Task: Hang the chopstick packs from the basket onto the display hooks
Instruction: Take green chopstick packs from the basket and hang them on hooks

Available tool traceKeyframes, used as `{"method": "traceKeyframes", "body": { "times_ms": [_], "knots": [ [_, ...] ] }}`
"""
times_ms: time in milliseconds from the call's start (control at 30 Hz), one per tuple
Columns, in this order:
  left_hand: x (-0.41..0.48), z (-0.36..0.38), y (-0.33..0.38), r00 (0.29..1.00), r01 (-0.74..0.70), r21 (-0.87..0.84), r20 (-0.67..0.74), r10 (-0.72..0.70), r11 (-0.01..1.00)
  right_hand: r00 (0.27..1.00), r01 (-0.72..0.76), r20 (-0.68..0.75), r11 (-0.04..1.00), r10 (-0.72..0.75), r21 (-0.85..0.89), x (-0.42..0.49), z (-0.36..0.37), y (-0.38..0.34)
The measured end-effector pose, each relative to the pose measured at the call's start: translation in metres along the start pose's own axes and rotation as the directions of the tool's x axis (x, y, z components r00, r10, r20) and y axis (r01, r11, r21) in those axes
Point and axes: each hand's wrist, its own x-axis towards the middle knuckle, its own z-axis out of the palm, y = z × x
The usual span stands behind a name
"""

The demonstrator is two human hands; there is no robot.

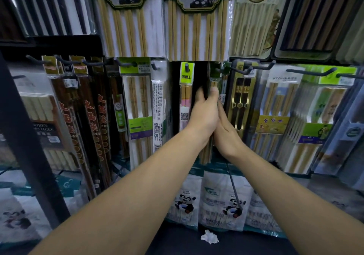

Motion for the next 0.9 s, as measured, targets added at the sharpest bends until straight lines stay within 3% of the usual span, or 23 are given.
{"method": "traceKeyframes", "body": {
  "times_ms": [100,333,433,567,667,800,900],
  "knots": [
    [-0.021,-0.009,-0.006,0.999,-0.019,0.018,0.043,0.018,1.000,0.998,-0.047,-0.036,0.999,0.046,-0.011,-0.021,-0.002,0.001],
    [-0.110,-0.051,-0.038,0.975,0.084,0.127,0.196,-0.108,0.988,0.979,-0.096,-0.194,0.980,0.062,-0.176,-0.110,0.001,0.021],
    [-0.145,-0.081,-0.074,0.986,0.132,0.148,0.079,-0.144,0.980,0.978,-0.168,-0.153,0.973,0.144,-0.159,-0.154,0.016,0.036],
    [-0.185,-0.133,-0.148,0.951,0.306,0.355,-0.148,-0.270,0.883,0.951,-0.286,0.050,0.928,0.306,-0.238,-0.213,0.053,0.078],
    [-0.220,-0.175,-0.211,0.893,0.449,0.524,-0.249,-0.374,0.724,0.852,-0.378,0.214,0.845,0.478,-0.379,-0.257,0.087,0.121],
    [-0.270,-0.218,-0.273,0.798,0.582,0.704,-0.396,-0.454,0.408,0.655,-0.432,0.380,0.736,0.653,-0.521,-0.309,0.135,0.178],
    [-0.304,-0.242,-0.305,0.717,0.661,0.666,-0.425,-0.552,0.346,0.536,-0.443,0.428,0.674,0.728,-0.591,-0.344,0.167,0.215]
  ]
}}
